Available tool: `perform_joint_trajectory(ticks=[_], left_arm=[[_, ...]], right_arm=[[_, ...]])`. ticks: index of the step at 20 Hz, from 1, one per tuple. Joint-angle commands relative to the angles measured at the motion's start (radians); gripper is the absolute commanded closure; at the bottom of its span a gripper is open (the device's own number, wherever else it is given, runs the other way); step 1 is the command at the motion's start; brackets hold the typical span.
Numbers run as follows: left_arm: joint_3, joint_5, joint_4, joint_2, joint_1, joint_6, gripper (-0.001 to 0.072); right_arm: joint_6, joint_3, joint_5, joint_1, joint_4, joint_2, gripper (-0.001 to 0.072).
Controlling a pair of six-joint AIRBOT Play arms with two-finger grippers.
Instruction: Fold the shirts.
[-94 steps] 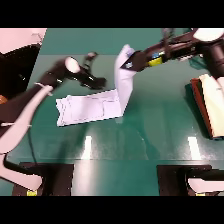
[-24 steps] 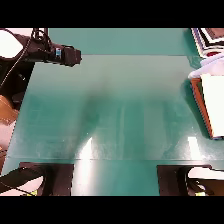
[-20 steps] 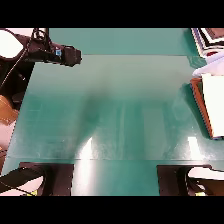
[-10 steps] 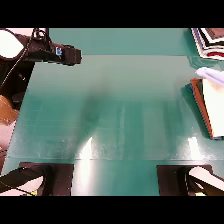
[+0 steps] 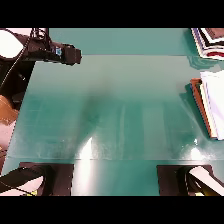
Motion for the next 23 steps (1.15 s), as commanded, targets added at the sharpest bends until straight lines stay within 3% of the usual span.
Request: perform_joint_trajectory(ticks=[1, 6, 8, 10, 11, 14, 23], left_arm=[[0.000, 0.001, 0.001, 0.000, 0.000, 0.003, 0.0683], [0.000, 0.001, 0.000, -0.001, 0.000, 0.002, 0.0682], [0.000, 0.014, 0.000, -0.001, 0.000, 0.002, 0.0683], [0.000, 0.016, 0.000, -0.001, 0.000, 0.002, 0.0682], [0.000, 0.016, 0.000, -0.001, 0.000, 0.002, 0.0683], [0.000, 0.016, 0.000, -0.001, 0.000, 0.002, 0.0683], [0.000, 0.016, 0.000, -0.001, 0.000, 0.002, 0.0683]], right_arm=[[0.003, 0.013, 0.001, 0.013, 0.054, -0.004, 0.0096], [0.010, 0.158, -0.048, 0.274, 0.286, -0.004, 0.0097], [0.009, 0.203, -0.087, 0.432, 0.304, -0.004, 0.0103], [0.009, 0.234, -0.111, 0.580, 0.298, -0.005, 0.0189], [0.008, 0.243, -0.127, 0.650, 0.297, -0.005, 0.0262], [0.008, 0.252, -0.158, 0.808, 0.295, -0.005, 0.0693], [0.008, 0.252, -0.148, 0.920, 0.296, -0.005, 0.0694]])
